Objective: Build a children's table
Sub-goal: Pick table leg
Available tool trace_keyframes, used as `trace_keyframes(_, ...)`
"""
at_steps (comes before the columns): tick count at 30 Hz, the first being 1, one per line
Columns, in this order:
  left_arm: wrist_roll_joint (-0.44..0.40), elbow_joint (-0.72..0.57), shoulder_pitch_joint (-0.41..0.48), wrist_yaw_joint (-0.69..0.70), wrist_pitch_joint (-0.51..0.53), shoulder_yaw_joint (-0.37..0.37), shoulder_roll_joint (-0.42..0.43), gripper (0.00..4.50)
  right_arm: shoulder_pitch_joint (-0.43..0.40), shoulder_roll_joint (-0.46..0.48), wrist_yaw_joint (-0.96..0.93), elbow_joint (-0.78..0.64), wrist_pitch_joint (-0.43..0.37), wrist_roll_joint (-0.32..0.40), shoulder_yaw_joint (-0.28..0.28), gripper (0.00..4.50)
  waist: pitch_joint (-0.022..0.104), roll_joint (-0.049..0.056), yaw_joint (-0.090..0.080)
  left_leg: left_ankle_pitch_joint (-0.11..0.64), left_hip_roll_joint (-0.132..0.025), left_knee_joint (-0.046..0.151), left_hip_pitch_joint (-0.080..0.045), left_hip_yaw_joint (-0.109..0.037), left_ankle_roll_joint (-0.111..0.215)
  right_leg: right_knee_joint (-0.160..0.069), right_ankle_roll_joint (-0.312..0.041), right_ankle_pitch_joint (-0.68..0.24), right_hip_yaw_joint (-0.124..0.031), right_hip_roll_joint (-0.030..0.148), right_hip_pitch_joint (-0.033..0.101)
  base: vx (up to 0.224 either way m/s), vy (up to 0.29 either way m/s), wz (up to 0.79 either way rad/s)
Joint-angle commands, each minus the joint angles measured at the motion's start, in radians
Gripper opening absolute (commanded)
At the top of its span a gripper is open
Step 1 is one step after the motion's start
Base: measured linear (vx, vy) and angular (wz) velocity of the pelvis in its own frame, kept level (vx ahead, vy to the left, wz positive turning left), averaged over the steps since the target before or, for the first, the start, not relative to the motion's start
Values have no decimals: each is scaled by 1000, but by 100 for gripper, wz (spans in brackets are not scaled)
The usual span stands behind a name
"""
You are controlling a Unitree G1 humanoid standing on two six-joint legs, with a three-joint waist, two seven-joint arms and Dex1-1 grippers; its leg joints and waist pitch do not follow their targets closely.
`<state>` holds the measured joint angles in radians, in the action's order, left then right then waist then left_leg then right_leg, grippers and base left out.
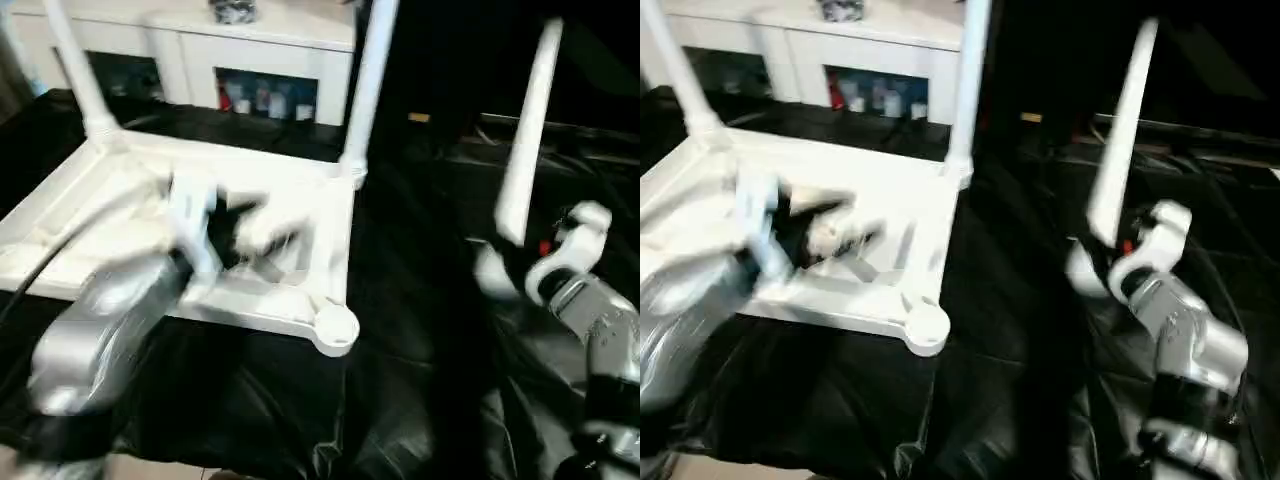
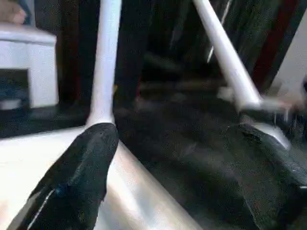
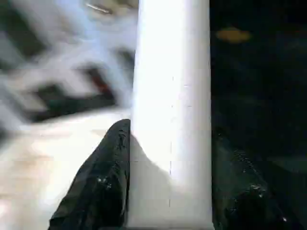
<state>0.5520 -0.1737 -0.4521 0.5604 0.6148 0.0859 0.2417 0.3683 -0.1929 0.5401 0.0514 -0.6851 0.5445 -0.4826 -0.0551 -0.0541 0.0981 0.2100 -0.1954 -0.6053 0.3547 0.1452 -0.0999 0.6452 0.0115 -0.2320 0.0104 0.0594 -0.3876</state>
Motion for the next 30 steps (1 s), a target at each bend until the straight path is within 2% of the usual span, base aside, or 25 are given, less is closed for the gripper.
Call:
trace_keyframes(1, 71, -4, -34, -2, 26, -14, -36, 444, -25, 9, 102, -107, -7, 96, 28, 188, 68, 8, 6, -25, -11, 62, 0, 15, 39, -56, -252, 200, -25, 45, 58, 0, 0, 0)
trace_keyframes(2, 71, -4, -34, -2, 26, -14, -36, 448, -25, 9, 102, -107, -7, 96, 28, 188, 68, 6, 5, -24, -10, 63, 2, 14, 42, -56, -251, 198, -25, 44, 60, 0, 0, 0)
trace_keyframes(3, 77, 5, -46, -6, 33, -18, -51, 450, -38, 13, 133, -135, -21, 132, 39, 188, 66, 12, 5, -14, -9, 64, 2, 15, 40, -60, -246, 181, -25, 45, 59, 0, 0, 0)
trace_keyframes(4, 77, 5, -46, -6, 33, -18, -51, 450, -38, 13, 133, -135, -21, 132, 39, 188, 65, 10, 5, -4, -11, 65, 2, 14, 37, -62, -242, 160, -25, 46, 60, 0, 0, 0)
trace_keyframes(5, 83, 14, -57, -4, 44, -24, -65, 450, -57, 14, 168, -167, -28, 162, 55, 188, 64, 13, 5, 3, -10, 67, 2, 14, 34, -63, -238, 143, -25, 46, 60, 0, 0, 0)
trace_keyframes(8, 86, 36, -95, 6, 97, -62, -101, 450, -134, 16, 260, -276, -79, 256, 115, 188, 62, 10, 10, 42, -15, 71, -2, 13, 22, -72, -214, 57, -24, 49, 59, 0, 0, 0)
trace_keyframes(10, 108, 40, -106, 4, 109, -76, -116, 450, -155, 13, 283, -295, -86, 273, 138, 188, 60, 11, 12, 54, -17, 73, -1, 11, 16, -75, -208, 25, -23, 51, 56, 0, 0, 0)
trace_keyframes(14, 149, 33, -111, 19, 128, -90, -133, 450, -157, 10, 297, -297, -95, 283, 162, 188, 57, 9, 14, 67, -16, 76, 1, 12, -8, -80, -194, -25, -24, 51, 53, 0, 0, 0)
trace_keyframes(24, 205, 54, -138, 25, 174, -70, -174, 450, -174, -19, 324, -320, -121, 316, 222, 188, 59, 3, 17, 25, -13, 73, 4, 13, -3, -77, -184, 18, -23, 50, 56, 0, 0, 0)
trace_keyframes(30, 218, 75, -148, 33, 195, -79, -175, 450, -187, -51, 343, -317, -114, 295, 276, 188, 57, 4, 16, 41, -15, 75, 5, 13, -8, -82, -171, -20, -23, 51, 55, 0, 0, 0)
